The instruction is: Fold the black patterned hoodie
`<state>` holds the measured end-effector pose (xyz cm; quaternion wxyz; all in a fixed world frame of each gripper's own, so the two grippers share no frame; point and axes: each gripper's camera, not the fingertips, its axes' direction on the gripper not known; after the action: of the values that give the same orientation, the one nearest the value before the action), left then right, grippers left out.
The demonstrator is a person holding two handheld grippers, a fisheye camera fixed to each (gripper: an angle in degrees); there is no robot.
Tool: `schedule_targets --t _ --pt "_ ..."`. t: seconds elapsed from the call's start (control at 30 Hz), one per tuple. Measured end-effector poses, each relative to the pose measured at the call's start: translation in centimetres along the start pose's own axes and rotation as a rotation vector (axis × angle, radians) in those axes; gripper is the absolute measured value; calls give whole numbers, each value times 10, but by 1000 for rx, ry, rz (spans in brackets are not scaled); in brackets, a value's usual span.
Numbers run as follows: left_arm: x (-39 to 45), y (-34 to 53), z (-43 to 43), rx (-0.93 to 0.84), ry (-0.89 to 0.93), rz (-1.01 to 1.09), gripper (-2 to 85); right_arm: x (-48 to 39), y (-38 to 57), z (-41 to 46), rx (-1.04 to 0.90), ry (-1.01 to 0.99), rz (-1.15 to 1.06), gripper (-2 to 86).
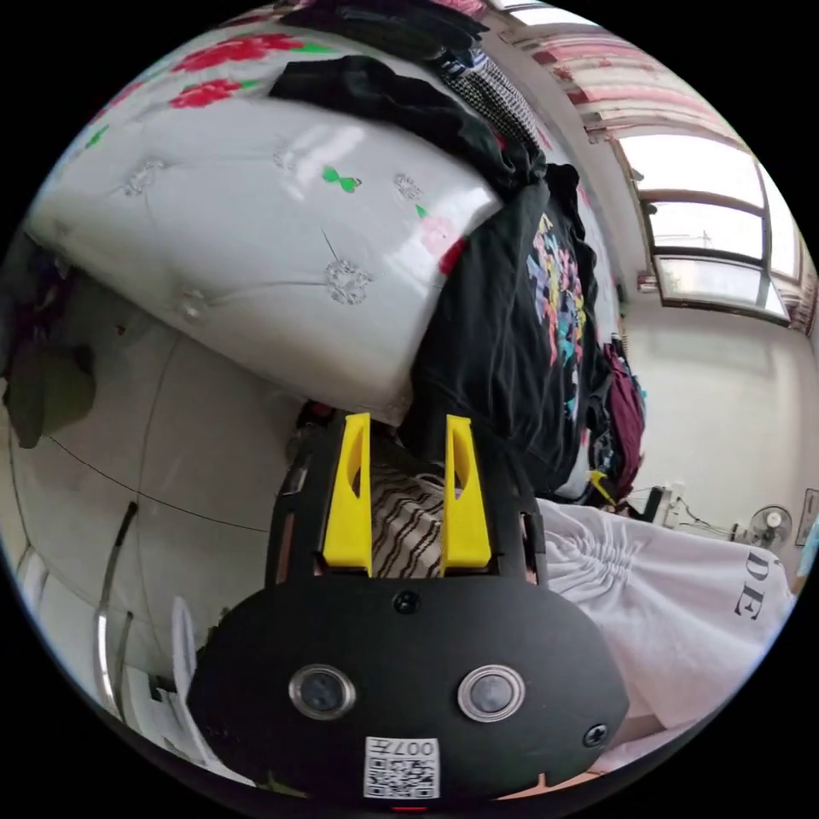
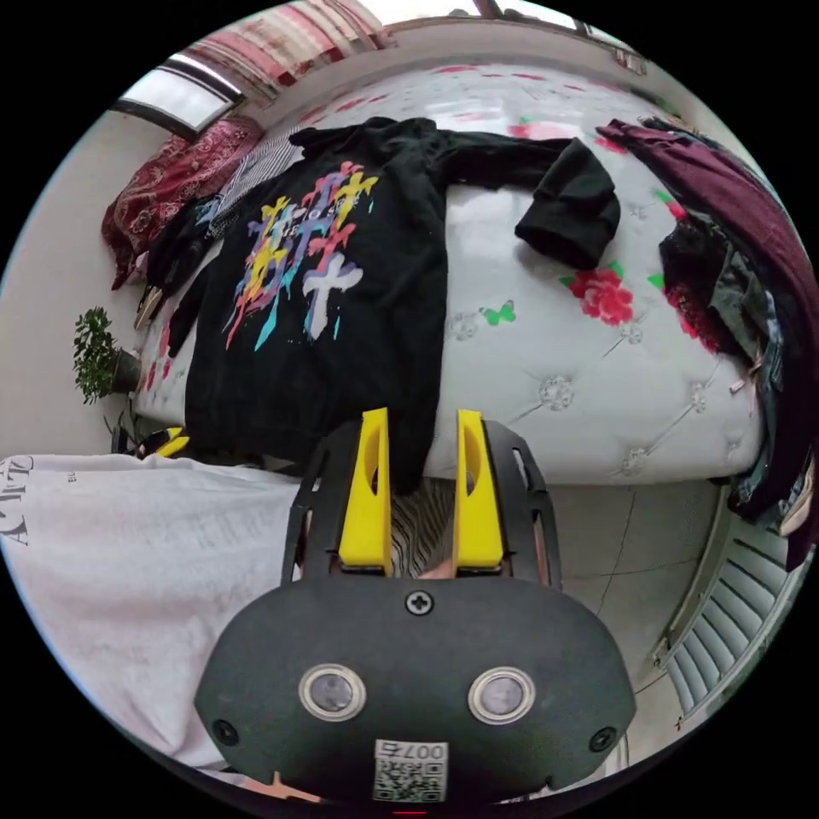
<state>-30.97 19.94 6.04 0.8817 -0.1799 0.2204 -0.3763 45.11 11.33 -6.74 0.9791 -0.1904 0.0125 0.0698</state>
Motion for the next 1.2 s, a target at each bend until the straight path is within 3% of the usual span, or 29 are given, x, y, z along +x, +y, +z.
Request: schedule_targets --t 0.2,0.37,0.5,0.67,0.7,0.8,0.87,1.0,1.2 --pt "29 -16 -32 198 21 -30 109 39 -91 -8 107 83 81 110" --pt "66 -18 -21 234 12 -43 113 61 -159 28 2 228 84 123" --pt "86 -14 -14 260 -22 -101 118 75 -194 65 -167 218 56 115" --pt "94 -15 -18 303 -40 -162 124 108 -220 14 -95 278 10 82" --pt "95 -18 -21 311 -50 -164 124 134 -225 -22 2 353 102 78" --pt "95 -35 -26 327 -78 -126 126 217 -216 -117 259 287 477 73" --pt "92 -52 -25 326 -95 -102 130 242 -196 -153 330 339 654 74" --pt "90 -106 -19 302 -157 -24 147 199 -157 -172 470 250 617 75" --pt "121 -197 17 213 -450 271 198 12 -134 -40 185 13 154 63"
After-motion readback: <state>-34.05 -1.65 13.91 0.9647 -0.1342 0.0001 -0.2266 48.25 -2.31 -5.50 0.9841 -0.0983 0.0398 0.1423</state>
